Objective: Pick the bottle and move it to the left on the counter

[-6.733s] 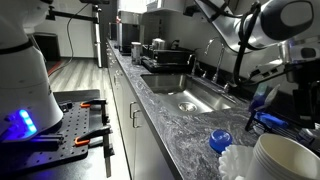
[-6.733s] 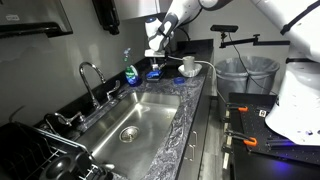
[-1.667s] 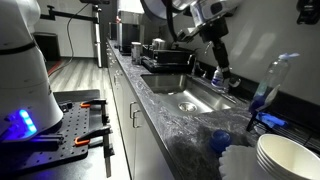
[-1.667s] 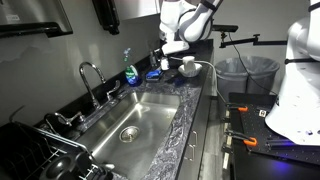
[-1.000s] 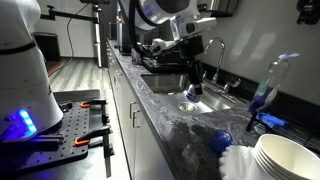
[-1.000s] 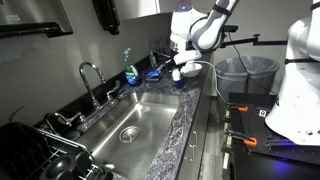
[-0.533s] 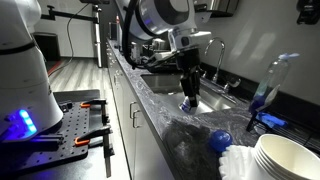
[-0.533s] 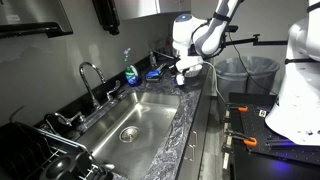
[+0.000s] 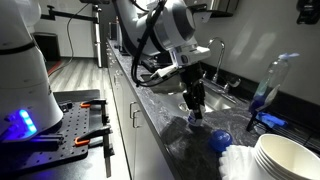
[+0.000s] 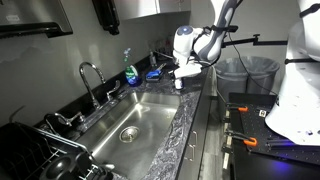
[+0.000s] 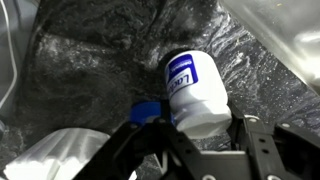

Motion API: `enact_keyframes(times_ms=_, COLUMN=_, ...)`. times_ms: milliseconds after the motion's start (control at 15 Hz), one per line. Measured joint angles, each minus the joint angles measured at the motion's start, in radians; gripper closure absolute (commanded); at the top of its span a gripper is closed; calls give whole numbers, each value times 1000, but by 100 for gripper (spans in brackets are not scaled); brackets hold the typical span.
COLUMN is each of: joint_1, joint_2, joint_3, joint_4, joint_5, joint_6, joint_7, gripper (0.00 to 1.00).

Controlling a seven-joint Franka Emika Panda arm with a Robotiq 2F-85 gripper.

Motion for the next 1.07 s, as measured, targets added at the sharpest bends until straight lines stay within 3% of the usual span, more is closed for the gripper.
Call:
enact_keyframes(times_ms=467, joint_1=21, joint_2=73, joint_3=-17, joint_4=85, joint_5=-257, joint_6=21, joint_7=286, gripper=72)
enact_keyframes(times_ms=533, joint_1=21, joint_2=81, joint_3=-15, joint_4=90, joint_5=-278, joint_6=21, joint_7=311, gripper=63)
enact_keyframes(times_ms=600, joint_1=21, joint_2=85, joint_3=-14, joint_4=96, joint_5=-294, joint_6=21, joint_7=328, gripper=22)
enact_keyframes(times_ms=667, joint_1=21, joint_2=87, joint_3=-13, joint_4=99, joint_5=-306, joint_6=21, joint_7=340, gripper=21)
enact_keyframes(times_ms=867, joint_1=21, joint_2=92, joint_3=-13, joint_4=102, joint_5=-328, joint_6=22, joint_7=376, gripper=0)
enact_keyframes(times_ms=1067, joint_1=21, joint_2=85, joint_3=-13, joint_4=101, joint_5=-344, joint_6=24, joint_7=393, gripper=0)
